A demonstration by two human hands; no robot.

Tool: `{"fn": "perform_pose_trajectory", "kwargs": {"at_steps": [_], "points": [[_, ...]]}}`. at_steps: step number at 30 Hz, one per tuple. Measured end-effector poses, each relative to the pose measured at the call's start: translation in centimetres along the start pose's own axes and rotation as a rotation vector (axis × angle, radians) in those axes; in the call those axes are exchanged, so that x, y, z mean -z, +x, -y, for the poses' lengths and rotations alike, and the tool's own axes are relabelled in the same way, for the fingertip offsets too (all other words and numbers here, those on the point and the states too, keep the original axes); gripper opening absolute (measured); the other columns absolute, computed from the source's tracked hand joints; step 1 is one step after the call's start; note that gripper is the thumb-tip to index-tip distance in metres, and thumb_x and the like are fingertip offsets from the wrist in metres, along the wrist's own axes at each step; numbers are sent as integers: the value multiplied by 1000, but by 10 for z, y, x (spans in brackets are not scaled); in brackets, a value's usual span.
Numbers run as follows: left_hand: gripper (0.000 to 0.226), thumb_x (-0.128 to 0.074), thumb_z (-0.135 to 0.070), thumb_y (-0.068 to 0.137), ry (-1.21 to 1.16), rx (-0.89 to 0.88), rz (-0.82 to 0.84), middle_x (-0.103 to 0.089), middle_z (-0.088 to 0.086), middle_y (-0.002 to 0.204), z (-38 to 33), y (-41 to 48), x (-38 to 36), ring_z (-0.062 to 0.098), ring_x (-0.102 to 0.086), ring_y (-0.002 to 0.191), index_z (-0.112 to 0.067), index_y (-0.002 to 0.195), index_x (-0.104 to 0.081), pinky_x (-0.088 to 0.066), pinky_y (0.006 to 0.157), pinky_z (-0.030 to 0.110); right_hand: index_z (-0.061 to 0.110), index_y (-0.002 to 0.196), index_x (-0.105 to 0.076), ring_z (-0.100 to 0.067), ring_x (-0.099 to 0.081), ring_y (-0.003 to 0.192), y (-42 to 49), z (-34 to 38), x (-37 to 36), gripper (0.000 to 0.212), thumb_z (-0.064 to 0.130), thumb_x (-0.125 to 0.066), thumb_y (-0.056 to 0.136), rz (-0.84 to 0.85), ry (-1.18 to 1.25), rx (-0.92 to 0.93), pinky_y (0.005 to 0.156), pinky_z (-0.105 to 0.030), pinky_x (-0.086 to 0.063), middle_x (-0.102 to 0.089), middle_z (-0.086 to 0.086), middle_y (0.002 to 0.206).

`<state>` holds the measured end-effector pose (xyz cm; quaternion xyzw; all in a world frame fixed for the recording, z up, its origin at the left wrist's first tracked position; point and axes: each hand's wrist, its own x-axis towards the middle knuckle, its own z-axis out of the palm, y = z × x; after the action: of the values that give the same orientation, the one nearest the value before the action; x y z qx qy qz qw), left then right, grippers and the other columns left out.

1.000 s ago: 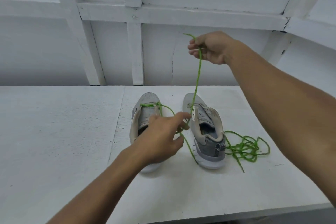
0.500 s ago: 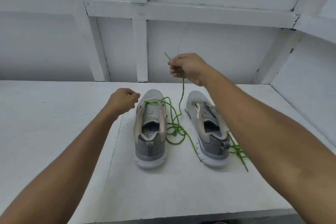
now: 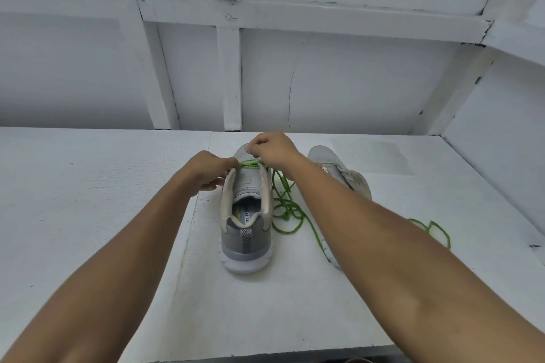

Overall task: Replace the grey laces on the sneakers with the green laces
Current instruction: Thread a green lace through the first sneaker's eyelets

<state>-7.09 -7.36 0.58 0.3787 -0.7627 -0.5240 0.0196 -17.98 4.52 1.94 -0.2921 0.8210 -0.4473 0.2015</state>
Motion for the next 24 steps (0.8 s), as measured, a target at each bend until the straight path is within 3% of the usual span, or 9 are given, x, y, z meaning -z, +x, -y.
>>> {"fn": "perform_pose_trajectory", "kwargs": {"at_steps": [3,7,10,13,15,19,24], "points": [[20,-67,-26,85,-63,13,4,-60,4,70,4,2,2,15,-53,58,-8,78,-61,-41,57,25,12,81,-75,-13,-61,87,4,-3,-7,12,12,-63,84,-9,-54,-12,70,-25,-48,-70,4,87],[19,-68,-22,83,-114,25,24,-56,4,64,9,5,5,16,-51,59,-9,73,-59,-43,59,27,-2,93,-73,-15,-57,82,9,-6,-14,20,11,-63,82,8,-140,-63,74,-32,-52,-71,-15,104],[17,-66,-18,84,-127,34,37,-54,3,63,10,6,5,16,-50,59,-10,72,-59,-42,60,27,-1,105,-73,-22,-63,106,9,-4,-15,23,9,-64,86,56,-230,-67,89,-35,-52,-71,-10,112],[9,-64,-15,86,-122,39,44,-57,3,67,10,8,5,16,-51,61,-9,79,-62,-41,61,28,13,101,-74,-19,-59,99,7,-3,-15,18,8,-67,86,58,-191,-64,81,-25,-44,-66,-1,99],[7,-62,-13,86,-106,29,50,-55,3,67,11,9,6,15,-50,61,-9,82,-63,-41,63,29,17,100,-71,-19,-59,98,5,-2,-19,19,8,-69,83,43,-179,-79,79,-25,-44,-62,2,93],[16,-58,-9,88,-102,11,58,-60,7,78,14,11,6,16,-52,71,-3,94,-71,-42,71,32,19,111,-67,-24,-58,109,6,-4,-28,30,11,-69,82,10,-272,-96,81,-25,-44,-64,-6,117],[20,-54,-4,91,-106,-1,64,-65,8,88,16,12,6,17,-55,77,-12,94,-72,-44,75,33,19,122,-65,-25,-56,116,7,-5,-32,39,14,-70,84,1,-312,-114,92,-29,-45,-62,-6,127]]}}
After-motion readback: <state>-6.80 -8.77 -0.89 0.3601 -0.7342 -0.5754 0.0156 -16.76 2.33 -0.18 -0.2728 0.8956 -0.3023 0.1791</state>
